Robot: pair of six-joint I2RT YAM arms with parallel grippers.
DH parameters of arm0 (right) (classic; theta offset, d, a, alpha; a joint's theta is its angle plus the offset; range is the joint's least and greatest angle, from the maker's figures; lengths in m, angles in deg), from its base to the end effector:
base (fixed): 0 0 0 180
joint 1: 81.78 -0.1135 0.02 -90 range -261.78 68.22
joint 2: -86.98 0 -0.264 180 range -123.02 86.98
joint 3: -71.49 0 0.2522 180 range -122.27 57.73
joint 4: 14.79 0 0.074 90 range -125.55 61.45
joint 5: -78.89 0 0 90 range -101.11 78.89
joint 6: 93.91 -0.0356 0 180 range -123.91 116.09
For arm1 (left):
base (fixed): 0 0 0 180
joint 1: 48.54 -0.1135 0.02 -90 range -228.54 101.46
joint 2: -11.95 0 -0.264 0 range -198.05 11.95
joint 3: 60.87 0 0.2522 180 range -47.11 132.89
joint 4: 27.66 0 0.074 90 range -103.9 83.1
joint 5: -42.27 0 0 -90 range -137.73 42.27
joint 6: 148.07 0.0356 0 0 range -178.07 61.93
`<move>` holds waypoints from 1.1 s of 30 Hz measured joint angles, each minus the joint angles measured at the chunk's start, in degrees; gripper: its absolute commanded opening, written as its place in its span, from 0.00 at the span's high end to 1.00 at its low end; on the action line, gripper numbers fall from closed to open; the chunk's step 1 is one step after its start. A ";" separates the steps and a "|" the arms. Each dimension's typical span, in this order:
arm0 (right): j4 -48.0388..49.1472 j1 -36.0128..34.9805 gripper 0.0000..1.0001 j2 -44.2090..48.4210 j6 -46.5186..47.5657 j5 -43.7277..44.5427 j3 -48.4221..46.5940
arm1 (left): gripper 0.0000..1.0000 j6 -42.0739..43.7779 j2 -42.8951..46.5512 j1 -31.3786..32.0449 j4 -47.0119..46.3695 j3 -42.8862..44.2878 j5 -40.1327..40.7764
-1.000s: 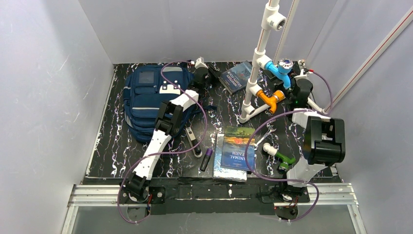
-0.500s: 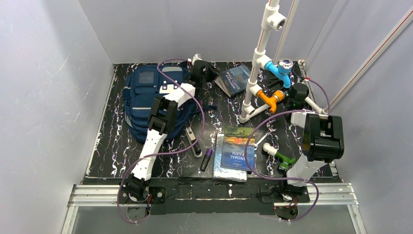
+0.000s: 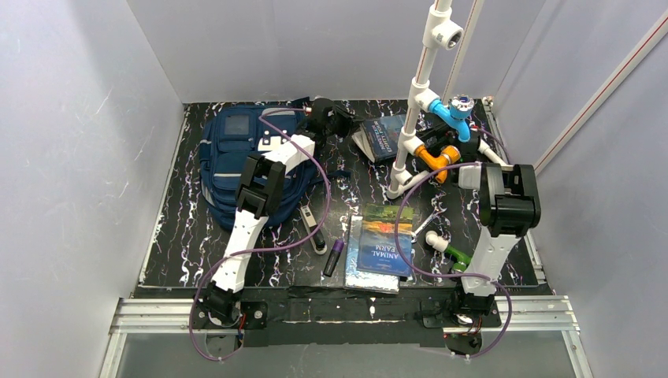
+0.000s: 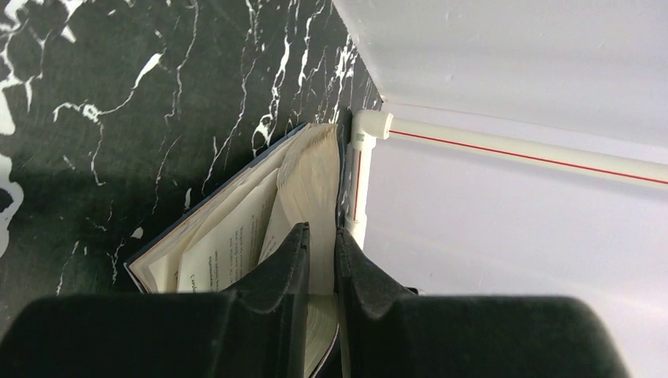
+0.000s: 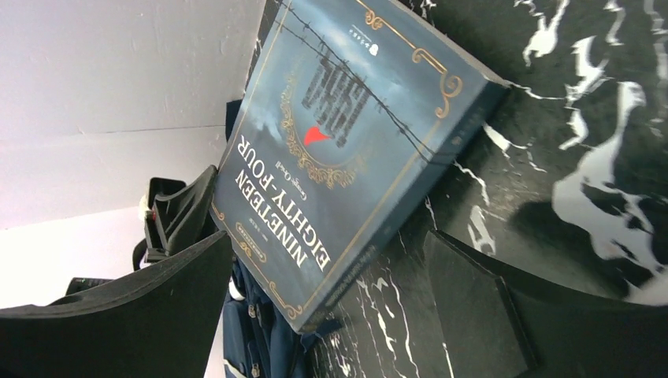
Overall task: Pack the student bag
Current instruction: Pick up the book from the center of the board.
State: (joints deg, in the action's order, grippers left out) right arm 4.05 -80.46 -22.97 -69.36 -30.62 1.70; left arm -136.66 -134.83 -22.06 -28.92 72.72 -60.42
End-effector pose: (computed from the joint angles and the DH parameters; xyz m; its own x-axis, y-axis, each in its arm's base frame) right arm 0.4032 0.0026 0.1599 -0.4142 0.8671 -0.2766 0.2104 0.3869 0.8978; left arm 0.5271 -0.2713 0.1781 -0.6516 -0.7438 -0.1490 -0.0573 0.2441 -0.9680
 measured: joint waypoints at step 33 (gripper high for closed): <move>17.79 -4.81 0.99 -4.92 -15.39 8.26 3.65 | 0.89 -12.41 6.21 -0.24 -4.55 -10.16 -5.81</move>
State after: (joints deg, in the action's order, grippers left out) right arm 21.84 -85.27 -27.89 -84.75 -22.35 5.35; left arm -149.07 -128.62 -22.30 -33.47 62.55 -66.24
